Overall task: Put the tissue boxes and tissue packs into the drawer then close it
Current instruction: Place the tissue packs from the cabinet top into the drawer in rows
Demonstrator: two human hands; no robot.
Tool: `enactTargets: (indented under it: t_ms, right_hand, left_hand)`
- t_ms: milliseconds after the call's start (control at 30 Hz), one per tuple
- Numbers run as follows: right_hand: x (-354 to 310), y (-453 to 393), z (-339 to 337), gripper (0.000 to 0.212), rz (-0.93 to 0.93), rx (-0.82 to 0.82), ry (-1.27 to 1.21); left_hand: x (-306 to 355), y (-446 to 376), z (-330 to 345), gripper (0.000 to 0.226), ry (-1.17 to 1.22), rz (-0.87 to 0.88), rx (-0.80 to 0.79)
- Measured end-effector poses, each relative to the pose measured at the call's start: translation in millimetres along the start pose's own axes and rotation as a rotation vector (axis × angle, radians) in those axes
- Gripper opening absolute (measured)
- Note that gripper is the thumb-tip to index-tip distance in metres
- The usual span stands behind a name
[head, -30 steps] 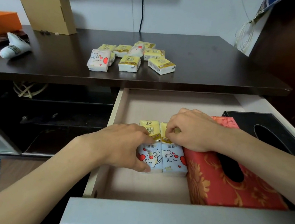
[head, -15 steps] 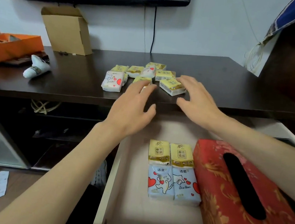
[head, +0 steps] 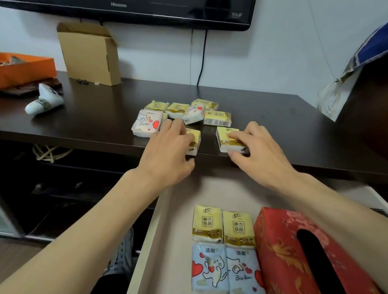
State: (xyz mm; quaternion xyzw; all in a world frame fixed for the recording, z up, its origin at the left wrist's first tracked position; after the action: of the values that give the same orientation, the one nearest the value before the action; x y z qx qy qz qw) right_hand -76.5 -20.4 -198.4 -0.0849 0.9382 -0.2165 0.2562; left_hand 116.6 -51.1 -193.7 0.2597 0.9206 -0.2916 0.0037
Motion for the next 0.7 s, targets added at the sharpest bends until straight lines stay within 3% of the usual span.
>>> enactTargets:
  t_ms: [100, 233, 433, 700]
  right_hand:
    - [-0.4, -5.8, -3.4, 0.035, 0.012, 0.004, -0.057]
    - [-3.4, -9.6, -0.8, 0.025, 0.047, -0.113, -0.166]
    - [-8.8, -10.4, -2.2, 0.035, 0.108, -0.16, -0.187]
    - [-19.8, -9.3, -2.5, 0.04, 0.16, -0.161, -0.162]
  left_hand:
    - [-3.2, 2.8, 1.1, 0.032, 0.075, -0.002, -0.035]
    - [0.8, 8.0, 3.2, 0.042, 0.18, -0.003, -0.196]
    - [0.3, 8.1, -10.6, 0.04, 0.07, 0.027, -0.159]
    - [-0.7, 13.7, -11.6, 0.038, 0.252, -0.045, -0.217]
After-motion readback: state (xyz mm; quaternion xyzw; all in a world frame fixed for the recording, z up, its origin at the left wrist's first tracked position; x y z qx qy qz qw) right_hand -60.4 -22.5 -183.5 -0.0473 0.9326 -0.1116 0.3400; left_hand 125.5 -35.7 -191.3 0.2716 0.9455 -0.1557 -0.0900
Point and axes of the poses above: each hand's wrist, its own y-axis away from the middle knuckle, its own z-axis out of the palm, x = y × z, the point moved 6 cm from there along -y, towards the middle knuckle, and after that the axes turned 15 degrees about -y, right-handed, at the moved point
